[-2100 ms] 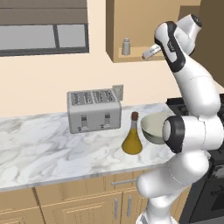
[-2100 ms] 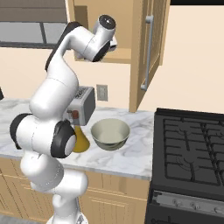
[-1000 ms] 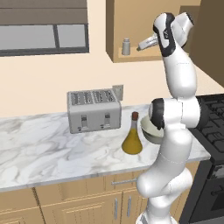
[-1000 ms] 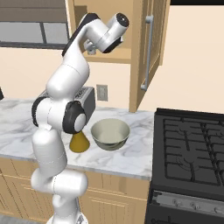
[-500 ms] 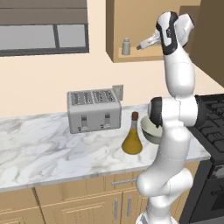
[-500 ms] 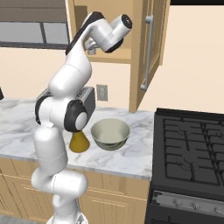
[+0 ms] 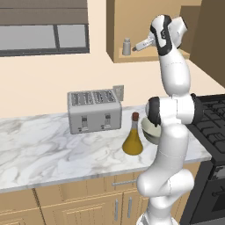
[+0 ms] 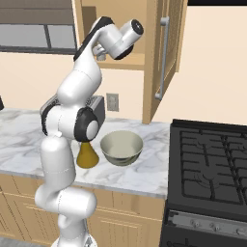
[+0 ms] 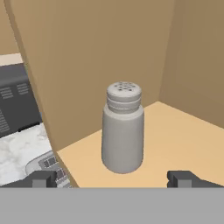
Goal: Retrieve the bottle and the shaker from the cabinet and place them next to the mixing bowl on the counter. Then add garlic from the fridge to the mixing bowl.
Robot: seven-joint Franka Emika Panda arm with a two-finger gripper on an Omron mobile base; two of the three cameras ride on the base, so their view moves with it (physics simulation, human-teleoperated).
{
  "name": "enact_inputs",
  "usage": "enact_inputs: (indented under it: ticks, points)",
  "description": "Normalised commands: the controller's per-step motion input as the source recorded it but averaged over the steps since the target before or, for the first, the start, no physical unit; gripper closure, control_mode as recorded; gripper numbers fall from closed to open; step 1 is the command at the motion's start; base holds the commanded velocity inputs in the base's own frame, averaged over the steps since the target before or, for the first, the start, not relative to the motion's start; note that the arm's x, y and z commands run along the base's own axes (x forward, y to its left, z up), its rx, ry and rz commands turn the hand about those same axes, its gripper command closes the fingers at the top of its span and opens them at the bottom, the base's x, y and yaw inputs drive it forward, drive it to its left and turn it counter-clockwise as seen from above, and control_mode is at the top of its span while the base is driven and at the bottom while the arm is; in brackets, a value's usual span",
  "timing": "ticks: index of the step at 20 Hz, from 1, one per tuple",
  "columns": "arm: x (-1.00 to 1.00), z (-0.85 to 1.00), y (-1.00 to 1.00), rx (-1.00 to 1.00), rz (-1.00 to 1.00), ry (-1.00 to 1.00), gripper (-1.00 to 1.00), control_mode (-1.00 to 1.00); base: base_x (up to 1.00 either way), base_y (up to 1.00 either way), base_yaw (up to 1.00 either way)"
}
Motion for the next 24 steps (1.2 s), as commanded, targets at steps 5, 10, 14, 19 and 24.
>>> enact_inputs:
  ticks: [5, 10, 14, 19, 24]
  points:
    - [0.29, 0.0, 0.05, 0.0, 0.0, 0.01, -1.0, -1.0, 0.0, 0.0, 0.0]
    - [0.18, 0.0, 0.22, 0.0, 0.02, 0.02, -1.0, -1.0, 0.0, 0.0, 0.0]
    - [0.22, 0.0, 0.07, 0.0, 0.04, 0.0, -1.0, -1.0, 0.0, 0.0, 0.0]
    - [0.42, 0.0, 0.0, 0.0, 0.09, 0.0, -1.0, -1.0, 0.0, 0.0, 0.0]
    - [0.12, 0.0, 0.0, 0.0, 0.11, 0.0, -1.0, -1.0, 0.0, 0.0, 0.0]
